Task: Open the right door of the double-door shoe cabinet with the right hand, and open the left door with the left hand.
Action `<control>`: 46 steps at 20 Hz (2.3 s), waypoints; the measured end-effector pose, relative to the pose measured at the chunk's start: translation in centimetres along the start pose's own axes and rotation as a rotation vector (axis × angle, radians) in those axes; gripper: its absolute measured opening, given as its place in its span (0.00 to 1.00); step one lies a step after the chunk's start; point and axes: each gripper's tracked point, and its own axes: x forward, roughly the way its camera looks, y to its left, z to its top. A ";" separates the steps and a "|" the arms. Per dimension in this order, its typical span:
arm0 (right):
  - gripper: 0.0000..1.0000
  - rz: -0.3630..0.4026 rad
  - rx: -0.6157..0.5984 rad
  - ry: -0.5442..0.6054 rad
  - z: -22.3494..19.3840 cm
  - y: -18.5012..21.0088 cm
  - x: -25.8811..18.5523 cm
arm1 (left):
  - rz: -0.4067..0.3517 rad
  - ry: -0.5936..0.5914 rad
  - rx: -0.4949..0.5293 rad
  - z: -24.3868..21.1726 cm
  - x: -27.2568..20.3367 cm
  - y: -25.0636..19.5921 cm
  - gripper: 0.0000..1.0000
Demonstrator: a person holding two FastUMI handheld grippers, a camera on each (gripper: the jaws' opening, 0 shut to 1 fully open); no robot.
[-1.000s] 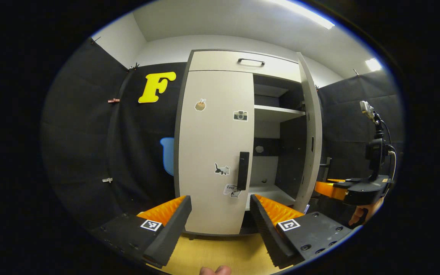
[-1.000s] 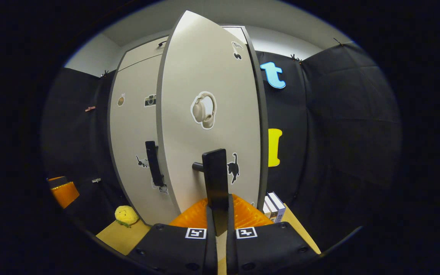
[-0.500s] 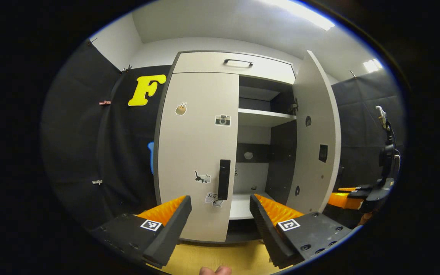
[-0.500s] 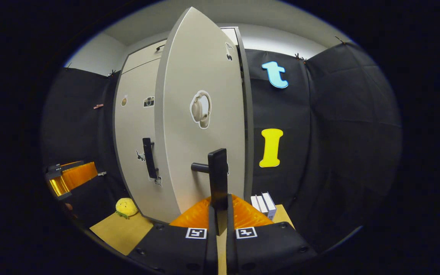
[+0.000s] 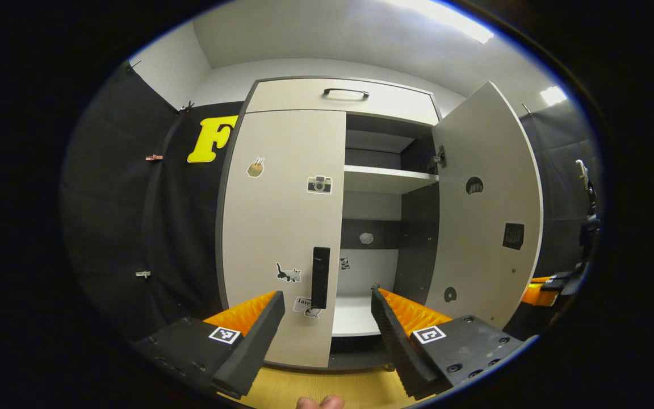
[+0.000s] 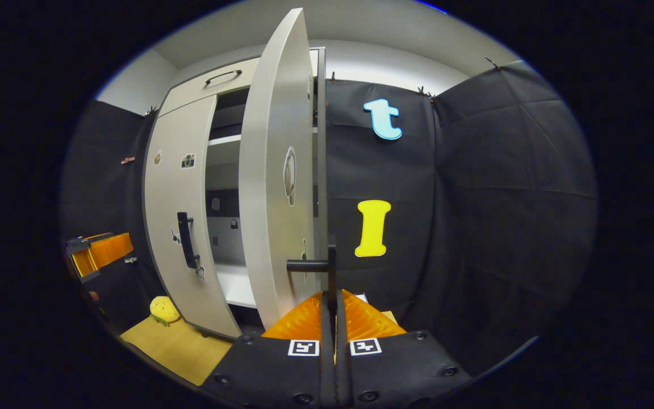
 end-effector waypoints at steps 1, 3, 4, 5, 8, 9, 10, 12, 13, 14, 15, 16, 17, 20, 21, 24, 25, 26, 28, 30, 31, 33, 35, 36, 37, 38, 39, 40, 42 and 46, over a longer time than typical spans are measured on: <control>0.05 0.012 0.019 -0.001 0.2 0.2 0.1 | 0.000 0.001 0.007 0.0 0.3 -0.2 0.94; 0.05 0.007 0.006 -0.014 0.7 -0.1 0.3 | -0.003 0.006 0.009 -0.2 0.8 -0.7 0.94; 0.05 0.000 -0.006 -0.020 0.9 -0.1 0.2 | -0.008 0.007 0.006 -0.2 1.2 -0.8 0.94; 0.05 -0.003 -0.012 -0.022 1.0 -0.2 0.0 | -0.012 0.008 0.005 -0.3 1.5 -0.9 0.94; 0.09 -0.007 -0.013 -0.036 1.4 -0.4 -0.8 | -0.012 0.010 0.018 -0.3 2.9 -0.7 0.94; 0.13 -0.004 -0.012 -0.043 1.6 -0.5 -1.0 | -0.009 0.011 0.023 -0.3 3.5 -0.5 0.94; 0.19 0.003 -0.006 -0.045 1.7 -0.5 -1.5 | -0.005 0.016 0.025 -0.4 4.1 -0.3 0.94; 0.35 0.010 0.020 -0.041 1.8 -0.8 -2.4 | 0.002 0.026 0.028 -0.6 5.5 0.1 0.94; 0.41 0.002 0.025 -0.046 1.9 -1.2 -2.7 | 0.004 0.027 0.033 -0.5 6.2 0.3 0.94; 0.48 -0.007 0.022 -0.058 2.3 -1.6 -3.2 | 0.004 0.027 0.042 -0.6 6.9 0.4 0.94; 0.63 -0.021 0.014 -0.069 2.5 -2.2 -3.4 | 0.009 0.029 0.052 -0.8 7.8 0.5 0.94; 0.77 -0.035 0.008 -0.072 2.6 -2.7 -3.7 | 0.013 0.034 0.059 -1.2 8.7 0.6 0.94; 0.98 -0.032 0.010 -0.071 2.4 -2.4 -4.2 | 0.009 0.042 0.061 -1.6 9.4 0.6 0.94; 0.98 -0.050 -0.010 -0.092 2.7 -2.9 -5.2 | 0.015 0.047 0.049 -2.7 11.9 1.0 0.94; 0.98 -0.054 -0.020 -0.105 2.9 -3.0 -5.5 | 0.027 0.047 0.054 -3.0 12.6 1.4 0.94; 0.98 -0.052 -0.013 -0.115 3.1 -2.9 -6.3 | 0.041 0.034 0.069 -3.5 14.8 2.5 0.94; 0.98 -0.056 -0.013 -0.114 3.1 -3.1 -6.4 | 0.037 0.036 0.071 -3.7 15.4 2.7 0.92; 0.98 -0.063 -0.017 -0.112 3.1 -3.4 -6.3 | 0.037 0.040 0.072 -4.0 16.1 3.0 0.90; 0.98 -0.075 -0.028 -0.108 2.8 -3.7 -6.1 | 0.031 0.044 0.065 -4.4 17.1 3.1 0.79; 0.98 -0.079 -0.034 -0.104 2.6 -3.8 -6.1 | 0.037 0.056 0.068 -5.1 18.0 3.4 0.70; 0.98 -0.079 -0.032 -0.104 2.7 -3.9 -6.0 | 0.042 0.065 0.076 -5.3 18.3 3.5 0.65; 0.98 -0.088 -0.033 -0.108 2.8 -4.3 -6.0 | 0.034 0.075 0.080 -5.8 18.9 3.2 0.58; 0.98 -0.097 -0.033 -0.114 3.0 -4.7 -5.9 | 0.032 0.075 0.090 -5.9 19.4 2.9 0.50; 0.98 -0.102 -0.032 -0.117 3.2 -4.9 -5.8 | 0.030 0.075 0.096 -6.0 19.3 2.7 0.47; 0.98 -0.108 -0.031 -0.123 3.3 -5.0 -5.8 | 0.036 0.064 0.103 -5.9 19.5 2.6 0.41; 0.98 -0.114 -0.029 -0.128 3.5 -5.2 -5.9 | 0.040 0.064 0.115 -6.0 19.4 2.7 0.37; 0.98 -0.118 -0.028 -0.135 3.6 -5.4 -5.9 | 0.043 0.064 0.126 -6.0 19.5 2.7 0.37; 0.98 -0.124 -0.026 -0.139 3.9 -5.6 -6.0 | 0.051 0.064 0.120 -6.1 19.5 2.7 0.36; 0.98 -0.134 -0.032 -0.148 4.0 -5.7 -6.3 | 0.065 0.081 0.073 -6.6 19.4 2.8 0.35; 0.98 -0.137 -0.034 -0.149 4.2 -5.5 -6.7 | 0.034 0.102 0.040 -6.6 19.3 2.7 0.27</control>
